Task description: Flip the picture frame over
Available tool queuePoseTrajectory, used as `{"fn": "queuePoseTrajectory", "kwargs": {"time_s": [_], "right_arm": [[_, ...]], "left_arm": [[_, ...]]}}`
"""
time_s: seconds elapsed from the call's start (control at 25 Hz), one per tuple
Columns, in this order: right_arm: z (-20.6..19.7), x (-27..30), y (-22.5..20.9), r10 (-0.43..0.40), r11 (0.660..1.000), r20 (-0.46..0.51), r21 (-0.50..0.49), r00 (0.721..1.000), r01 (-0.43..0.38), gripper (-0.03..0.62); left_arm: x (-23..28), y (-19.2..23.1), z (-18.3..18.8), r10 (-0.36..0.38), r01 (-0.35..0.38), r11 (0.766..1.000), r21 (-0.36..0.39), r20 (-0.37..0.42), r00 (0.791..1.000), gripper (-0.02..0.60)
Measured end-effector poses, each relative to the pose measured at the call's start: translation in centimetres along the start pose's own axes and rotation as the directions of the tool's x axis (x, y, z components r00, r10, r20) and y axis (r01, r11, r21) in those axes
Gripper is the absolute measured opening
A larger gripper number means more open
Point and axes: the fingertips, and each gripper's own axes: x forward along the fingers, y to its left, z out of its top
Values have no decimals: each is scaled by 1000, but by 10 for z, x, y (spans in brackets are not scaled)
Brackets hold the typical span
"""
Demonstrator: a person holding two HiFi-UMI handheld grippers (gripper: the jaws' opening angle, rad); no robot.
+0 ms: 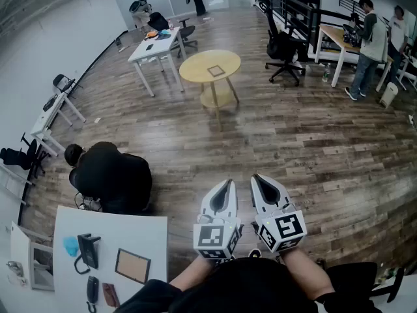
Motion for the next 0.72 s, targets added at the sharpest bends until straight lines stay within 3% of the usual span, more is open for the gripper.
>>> {"fn": "queuePoseTrajectory", "kwargs": {"time_s": [0.72], "right_arm": [[-4, 24, 36, 71, 997, 54, 15, 996, -72, 18]], "left_arm": [[-24, 47, 7, 42, -42, 999, 14, 14, 999, 21]]}}
